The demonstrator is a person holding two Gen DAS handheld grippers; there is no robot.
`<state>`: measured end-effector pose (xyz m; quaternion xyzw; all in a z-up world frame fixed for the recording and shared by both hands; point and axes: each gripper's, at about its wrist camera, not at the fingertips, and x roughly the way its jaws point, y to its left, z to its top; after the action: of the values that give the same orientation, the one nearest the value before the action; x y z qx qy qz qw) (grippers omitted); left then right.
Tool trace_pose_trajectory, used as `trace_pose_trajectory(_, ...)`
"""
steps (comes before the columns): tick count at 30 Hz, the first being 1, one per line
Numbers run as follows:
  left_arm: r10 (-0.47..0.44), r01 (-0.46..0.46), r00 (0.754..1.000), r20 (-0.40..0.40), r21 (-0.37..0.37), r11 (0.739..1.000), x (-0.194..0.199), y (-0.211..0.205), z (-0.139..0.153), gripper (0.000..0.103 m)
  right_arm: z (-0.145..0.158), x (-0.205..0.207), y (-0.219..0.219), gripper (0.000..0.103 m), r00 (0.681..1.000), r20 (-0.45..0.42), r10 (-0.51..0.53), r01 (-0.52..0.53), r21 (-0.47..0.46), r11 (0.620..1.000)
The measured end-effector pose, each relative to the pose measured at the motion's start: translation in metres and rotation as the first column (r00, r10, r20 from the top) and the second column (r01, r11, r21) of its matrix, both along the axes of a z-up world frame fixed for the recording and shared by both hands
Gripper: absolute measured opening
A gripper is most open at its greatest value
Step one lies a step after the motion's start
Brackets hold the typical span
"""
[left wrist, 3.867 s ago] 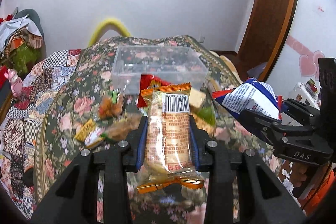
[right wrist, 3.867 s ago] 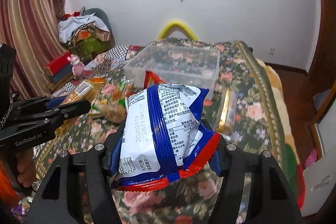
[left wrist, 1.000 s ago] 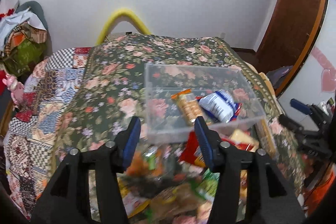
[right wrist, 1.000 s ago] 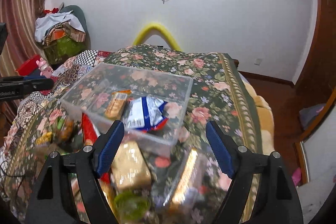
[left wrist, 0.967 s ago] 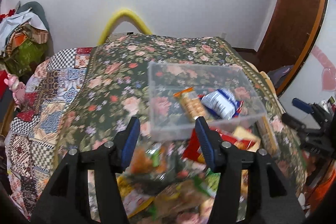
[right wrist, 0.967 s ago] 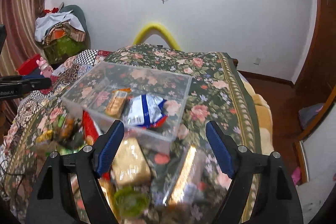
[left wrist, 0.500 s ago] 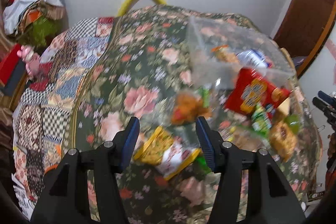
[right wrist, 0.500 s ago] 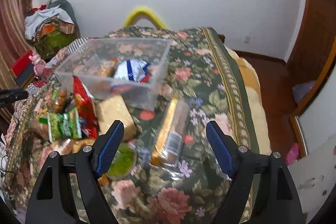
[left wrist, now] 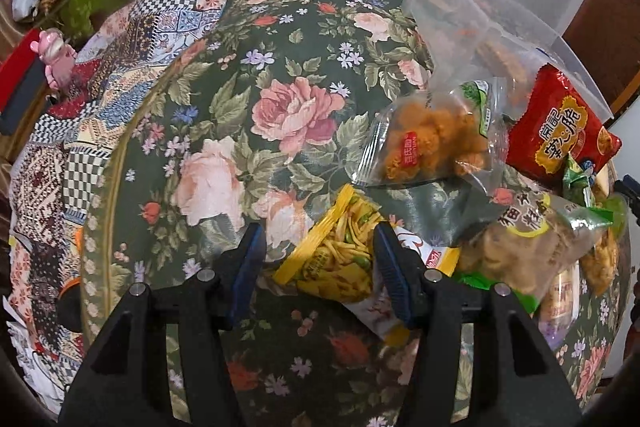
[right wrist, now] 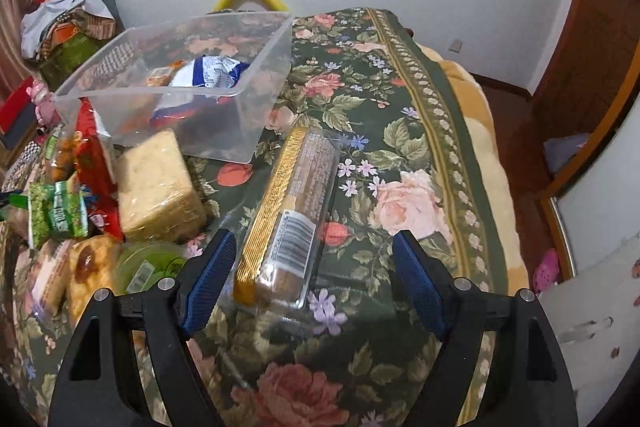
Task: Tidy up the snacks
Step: 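Grasp a long gold-wrapped bread roll with the right tool while the left tool grasps the green-zipper cat-snack bag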
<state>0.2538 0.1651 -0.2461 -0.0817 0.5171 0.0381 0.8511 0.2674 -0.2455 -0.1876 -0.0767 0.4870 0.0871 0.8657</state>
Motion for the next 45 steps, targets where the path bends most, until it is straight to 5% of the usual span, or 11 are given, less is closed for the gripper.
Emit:
trace_pose_trajectory(13, -0.026, 0.024, 1.000, -0.014, -0.091, 0.996, 0.014, -0.012, -0.008, 0.057, -0.022, 0.017, 0.007, 0.077, 1.000, -0.028, -0.006, 0.007, 0.011, 1.000)
trace_pose_trajectory(21, -0.044, 0.042, 0.999, -0.014, -0.124, 0.991, 0.010, -0.021, -0.009, 0.055, -0.023, 0.021, 0.010, 0.058, 1.000, -0.024, 0.006, -0.005, 0.028, 1.000)
trace_pose_trajectory(23, -0.036, 0.033, 0.999, -0.013, -0.142, 0.989, 0.008, -0.019, -0.009, 0.050, -0.023, 0.020, 0.013, 0.043, 0.999, -0.027, 0.022, -0.021, 0.040, 0.999)
trace_pose_trajectory(30, -0.016, 0.018, 1.000, 0.011, -0.187, 0.982, -0.003, -0.006, 0.000, 0.024, -0.021, 0.015, 0.014, 0.036, 0.999, -0.030, 0.025, -0.023, 0.075, 0.997)
trace_pose_trajectory(34, -0.028, 0.032, 0.999, 0.025, -0.156, 0.987, -0.012, -0.008, 0.011, 0.021, -0.018, 0.009, 0.013, 0.035, 0.999, -0.032, 0.032, -0.030, 0.077, 0.997)
trace_pose_trajectory(37, -0.026, 0.026, 1.000, 0.005, -0.124, 0.992, -0.015, -0.011, 0.017, 0.022, -0.016, 0.003, 0.012, 0.035, 0.998, -0.036, 0.042, -0.039, 0.078, 0.996)
trace_pose_trajectory(42, -0.010, 0.010, 1.000, 0.005, -0.113, 0.994, -0.020, -0.011, 0.028, 0.052, -0.014, -0.003, 0.009, 0.034, 0.998, -0.041, 0.041, -0.037, 0.090, 0.995)
trace_pose_trajectory(45, -0.019, 0.021, 1.000, 0.018, -0.091, 0.996, -0.025, -0.016, 0.036, 0.056, -0.014, -0.005, 0.008, 0.034, 0.998, -0.043, 0.043, -0.038, 0.097, 0.995)
